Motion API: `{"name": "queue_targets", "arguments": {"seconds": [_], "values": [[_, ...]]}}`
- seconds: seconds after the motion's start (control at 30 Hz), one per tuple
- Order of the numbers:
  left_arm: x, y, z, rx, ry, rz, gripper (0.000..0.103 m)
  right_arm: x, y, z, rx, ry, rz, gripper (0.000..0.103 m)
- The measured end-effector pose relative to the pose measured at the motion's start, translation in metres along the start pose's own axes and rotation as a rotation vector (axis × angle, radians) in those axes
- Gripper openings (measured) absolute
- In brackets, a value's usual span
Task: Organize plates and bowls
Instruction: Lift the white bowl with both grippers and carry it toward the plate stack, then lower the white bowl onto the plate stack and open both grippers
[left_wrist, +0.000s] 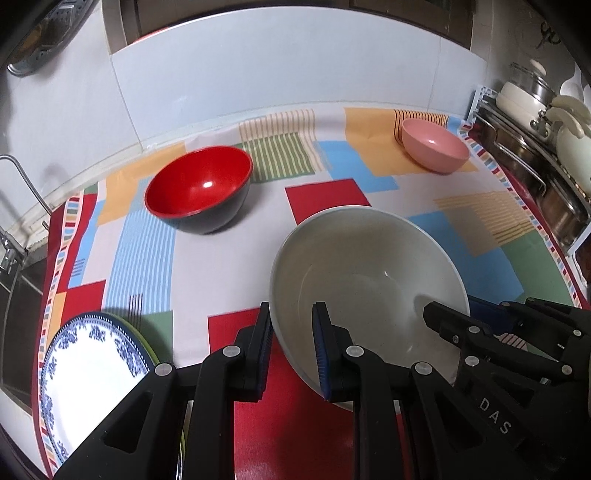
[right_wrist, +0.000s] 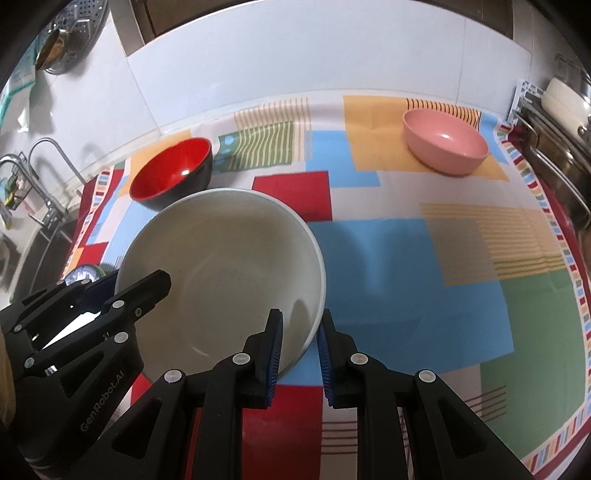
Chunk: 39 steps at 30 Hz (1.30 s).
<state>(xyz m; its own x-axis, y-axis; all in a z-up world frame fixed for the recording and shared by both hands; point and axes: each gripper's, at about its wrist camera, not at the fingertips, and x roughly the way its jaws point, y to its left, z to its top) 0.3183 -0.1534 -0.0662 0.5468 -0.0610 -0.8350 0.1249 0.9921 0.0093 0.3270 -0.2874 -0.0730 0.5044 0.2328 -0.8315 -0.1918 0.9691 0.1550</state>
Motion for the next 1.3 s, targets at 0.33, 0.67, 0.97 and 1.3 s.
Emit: {"name": "queue_targets", "arguments": {"seconds": [0.33, 0.67, 0.97, 1.3], "values": [[0.001, 0.002, -0.018, 0.010, 0.043, -0.012, 0.022, -0.001, 0.003, -0.017, -0.002, 0.047, 0.000, 0.020], [0.003, 0.003, -0.032, 0.009, 0.075, -0.015, 0.022, -0.002, 0.008, -0.028, -0.017, 0.073, -0.002, 0.021], [0.006, 0.004, -0.036, -0.005, 0.093, -0.026, 0.025, 0.000, 0.010, -0.034, -0.018, 0.084, 0.003, 0.021], [-0.005, 0.013, -0.031, -0.033, 0.050, -0.016, 0.039, -0.007, 0.003, -0.030, 0.039, 0.057, 0.034, 0.030]]}}
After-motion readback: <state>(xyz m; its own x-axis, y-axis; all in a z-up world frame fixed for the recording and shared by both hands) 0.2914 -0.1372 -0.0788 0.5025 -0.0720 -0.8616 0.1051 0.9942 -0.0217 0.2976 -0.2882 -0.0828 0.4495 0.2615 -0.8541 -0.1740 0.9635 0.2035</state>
